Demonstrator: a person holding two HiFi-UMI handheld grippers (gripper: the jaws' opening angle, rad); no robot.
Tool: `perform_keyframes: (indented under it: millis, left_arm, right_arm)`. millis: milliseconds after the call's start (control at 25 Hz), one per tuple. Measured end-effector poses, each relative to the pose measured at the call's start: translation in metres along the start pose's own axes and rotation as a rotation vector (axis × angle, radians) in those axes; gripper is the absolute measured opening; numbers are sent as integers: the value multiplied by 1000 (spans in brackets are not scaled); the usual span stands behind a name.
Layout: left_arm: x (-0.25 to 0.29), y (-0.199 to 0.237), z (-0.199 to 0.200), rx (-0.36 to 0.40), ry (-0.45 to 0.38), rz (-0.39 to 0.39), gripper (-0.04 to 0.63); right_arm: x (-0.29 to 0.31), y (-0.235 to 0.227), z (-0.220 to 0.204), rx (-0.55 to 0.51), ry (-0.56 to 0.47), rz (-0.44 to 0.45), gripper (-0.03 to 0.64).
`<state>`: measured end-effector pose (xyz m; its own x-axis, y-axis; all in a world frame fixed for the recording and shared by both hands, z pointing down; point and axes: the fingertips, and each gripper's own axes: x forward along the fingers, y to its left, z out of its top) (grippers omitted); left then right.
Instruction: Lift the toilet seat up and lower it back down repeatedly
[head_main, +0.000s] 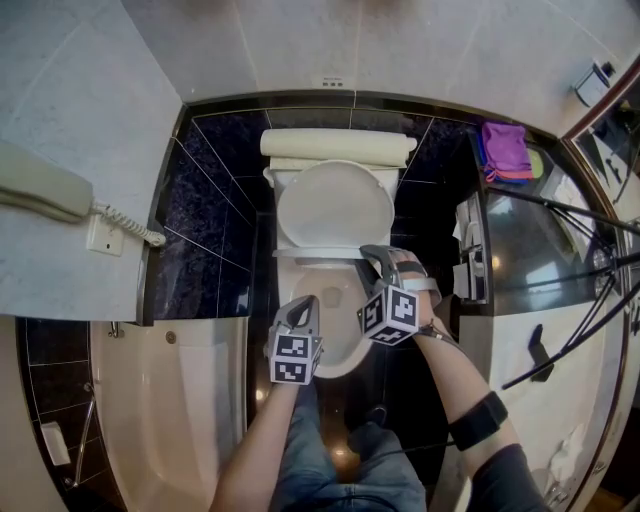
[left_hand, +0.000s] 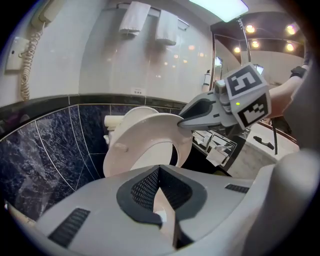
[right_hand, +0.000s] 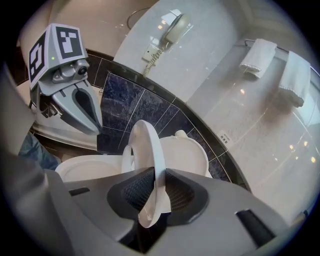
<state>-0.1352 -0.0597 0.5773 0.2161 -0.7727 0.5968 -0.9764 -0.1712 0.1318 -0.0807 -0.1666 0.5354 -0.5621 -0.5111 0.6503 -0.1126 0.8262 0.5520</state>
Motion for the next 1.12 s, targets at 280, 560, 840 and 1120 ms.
perform_keyframes:
  millis: [280, 560, 840, 1120]
  left_arm:
    - [-4, -13, -26, -12, 27, 14, -2]
    - [-19, -21, -76, -46, 39, 42, -2]
    - [-27, -32, -117, -65, 91, 44, -3]
    - [-27, -40, -155, -75, 112, 33, -3]
  right_arm:
    - [-34, 79, -10, -72, -1, 27, 98]
    - [-53, 155, -26, -124, 15, 94, 117]
    - [-68, 196, -36, -120, 0, 165, 104]
    - [-78, 231, -48, -116, -10, 230, 88]
